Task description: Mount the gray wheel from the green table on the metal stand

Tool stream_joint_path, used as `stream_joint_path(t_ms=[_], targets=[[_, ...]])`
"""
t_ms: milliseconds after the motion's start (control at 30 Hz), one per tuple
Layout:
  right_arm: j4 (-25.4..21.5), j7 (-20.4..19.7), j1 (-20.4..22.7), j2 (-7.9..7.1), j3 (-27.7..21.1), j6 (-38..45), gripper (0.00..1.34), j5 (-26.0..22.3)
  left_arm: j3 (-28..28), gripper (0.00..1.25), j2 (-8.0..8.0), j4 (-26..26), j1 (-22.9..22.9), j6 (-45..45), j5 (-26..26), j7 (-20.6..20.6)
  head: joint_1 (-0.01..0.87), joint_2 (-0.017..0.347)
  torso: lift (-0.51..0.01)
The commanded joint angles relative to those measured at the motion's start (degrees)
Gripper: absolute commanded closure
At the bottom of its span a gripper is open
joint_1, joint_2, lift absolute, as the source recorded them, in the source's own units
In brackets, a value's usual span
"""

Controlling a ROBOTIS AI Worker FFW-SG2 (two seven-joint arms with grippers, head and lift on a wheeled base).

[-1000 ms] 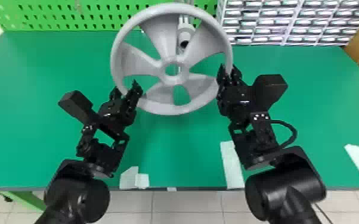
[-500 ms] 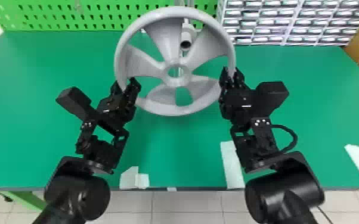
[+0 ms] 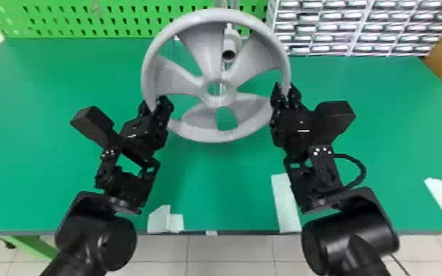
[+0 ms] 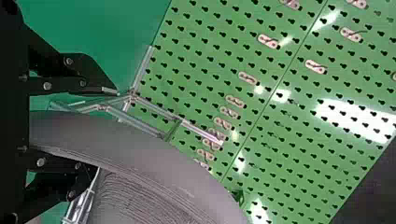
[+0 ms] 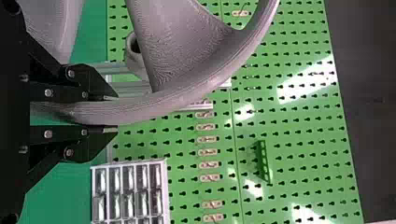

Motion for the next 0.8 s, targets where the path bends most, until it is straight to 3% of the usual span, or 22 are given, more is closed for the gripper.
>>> stream_joint_path(t_ms=[0, 167, 767], targets=[[0.09, 0.0, 0.0, 0.02, -0.1, 0.0, 1.18, 0.18, -0.19, 0.91, 0.03, 0.0, -0.54, 0.66, 0.45, -0.08, 0.867, 0.052, -0.1], [0.18, 0.0, -0.09, 0.02, -0.27, -0.09, 1.18, 0.35, -0.02, 1.05, 0.03, 0.0, -1.07, 1.89, -0.34, -1.14, 0.867, 0.052, -0.1], [2.11, 0.0, -1.14, 0.28, -0.62, -1.85, 1.18, 0.35, 0.95, 1.03, -0.15, 2.11, -3.26, 0.92, -5.35, -3.69, 0.867, 0.052, -0.1]])
